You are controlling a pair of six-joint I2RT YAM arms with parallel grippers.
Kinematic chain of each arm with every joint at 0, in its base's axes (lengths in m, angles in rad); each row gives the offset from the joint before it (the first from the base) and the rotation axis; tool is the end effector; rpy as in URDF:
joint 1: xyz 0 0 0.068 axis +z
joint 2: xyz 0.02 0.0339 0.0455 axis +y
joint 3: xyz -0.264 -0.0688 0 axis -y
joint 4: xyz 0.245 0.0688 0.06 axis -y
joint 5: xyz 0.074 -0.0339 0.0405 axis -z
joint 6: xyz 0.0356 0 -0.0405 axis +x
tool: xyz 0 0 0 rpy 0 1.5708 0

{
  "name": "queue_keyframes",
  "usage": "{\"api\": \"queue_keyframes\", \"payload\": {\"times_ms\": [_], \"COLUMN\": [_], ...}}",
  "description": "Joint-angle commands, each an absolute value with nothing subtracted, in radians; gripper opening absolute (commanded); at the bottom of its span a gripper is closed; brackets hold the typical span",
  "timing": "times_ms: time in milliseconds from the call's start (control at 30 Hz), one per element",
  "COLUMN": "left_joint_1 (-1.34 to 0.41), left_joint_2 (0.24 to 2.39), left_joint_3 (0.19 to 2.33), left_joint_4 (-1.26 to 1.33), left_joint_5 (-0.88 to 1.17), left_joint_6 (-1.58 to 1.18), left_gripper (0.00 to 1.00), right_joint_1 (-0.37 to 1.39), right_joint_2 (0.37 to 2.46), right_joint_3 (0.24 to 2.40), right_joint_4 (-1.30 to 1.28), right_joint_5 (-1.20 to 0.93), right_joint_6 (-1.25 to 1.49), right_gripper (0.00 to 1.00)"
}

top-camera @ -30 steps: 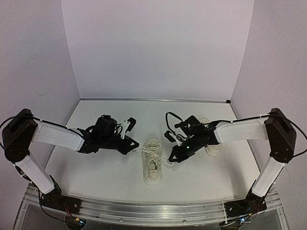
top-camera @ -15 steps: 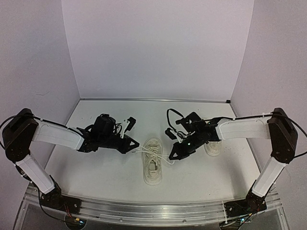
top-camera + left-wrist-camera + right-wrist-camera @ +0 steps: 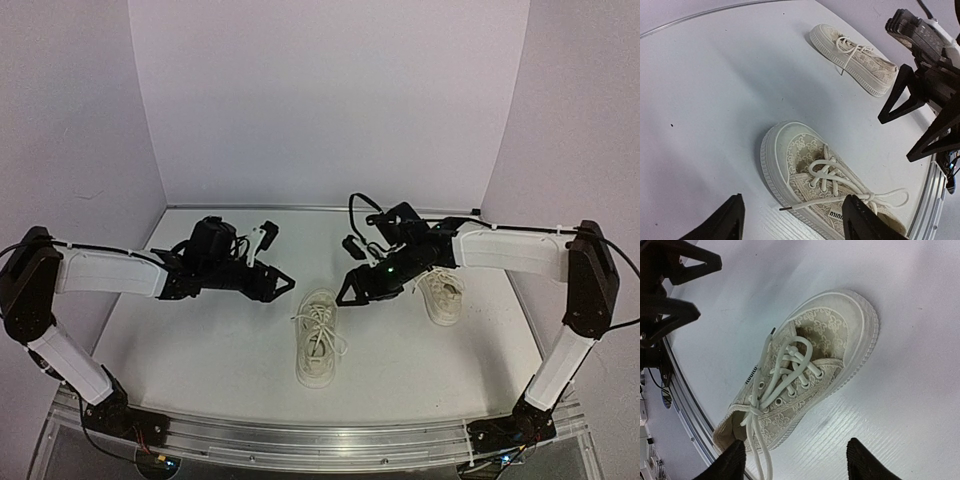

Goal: Tie the shoes

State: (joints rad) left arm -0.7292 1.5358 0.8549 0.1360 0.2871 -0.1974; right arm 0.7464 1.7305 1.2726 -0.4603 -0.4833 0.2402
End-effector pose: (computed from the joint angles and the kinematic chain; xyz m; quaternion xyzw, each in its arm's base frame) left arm 0.2404 -0.2283 0.2137 0.2943 0.8136 -0.3286 0.3788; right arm 0.2621 0.2650 0.2358 -0.3046 0.8712 0.3470 0.1668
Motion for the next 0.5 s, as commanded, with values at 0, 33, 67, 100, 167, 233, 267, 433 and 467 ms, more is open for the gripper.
{"api": "queue_keyframes", "payload": {"times_ms": [0,33,67,100,167,233,267,433,467], "left_joint_1": [-0.725,-0.725,-0.724,-0.725,-0.725,-0.725,-0.725,-0.726,-0.726], "left_joint_2": [1.428,1.406,1.382,1.358,1.311,1.271,1.254,1.169,1.151], "left_joint_3": [0.903,0.901,0.897,0.890,0.870,0.854,0.848,0.769,0.741], "left_joint_4": [0.024,-0.005,-0.034,-0.049,-0.083,-0.132,-0.160,-0.246,-0.250], "left_joint_5": [0.224,0.212,0.200,0.190,0.169,0.144,0.137,0.088,0.082], "left_joint_6": [-0.215,-0.229,-0.245,-0.264,-0.310,-0.356,-0.374,-0.503,-0.527], "left_gripper": [0.96,0.99,0.99,1.00,1.00,1.00,1.00,1.00,1.00], "right_joint_1": [0.745,0.746,0.746,0.746,0.745,0.745,0.746,0.747,0.747], "right_joint_2": [1.652,1.633,1.607,1.579,1.522,1.462,1.431,1.262,1.231], "right_joint_3": [1.304,1.295,1.284,1.262,1.212,1.153,1.121,0.899,0.841], "right_joint_4": [-0.471,-0.466,-0.457,-0.442,-0.410,-0.373,-0.355,-0.207,-0.162], "right_joint_5": [-0.482,-0.484,-0.487,-0.496,-0.508,-0.516,-0.521,-0.536,-0.535], "right_joint_6": [0.254,0.259,0.266,0.277,0.301,0.329,0.346,0.468,0.495], "right_gripper": [0.74,0.75,0.76,0.77,0.77,0.78,0.78,0.78,0.78]}}
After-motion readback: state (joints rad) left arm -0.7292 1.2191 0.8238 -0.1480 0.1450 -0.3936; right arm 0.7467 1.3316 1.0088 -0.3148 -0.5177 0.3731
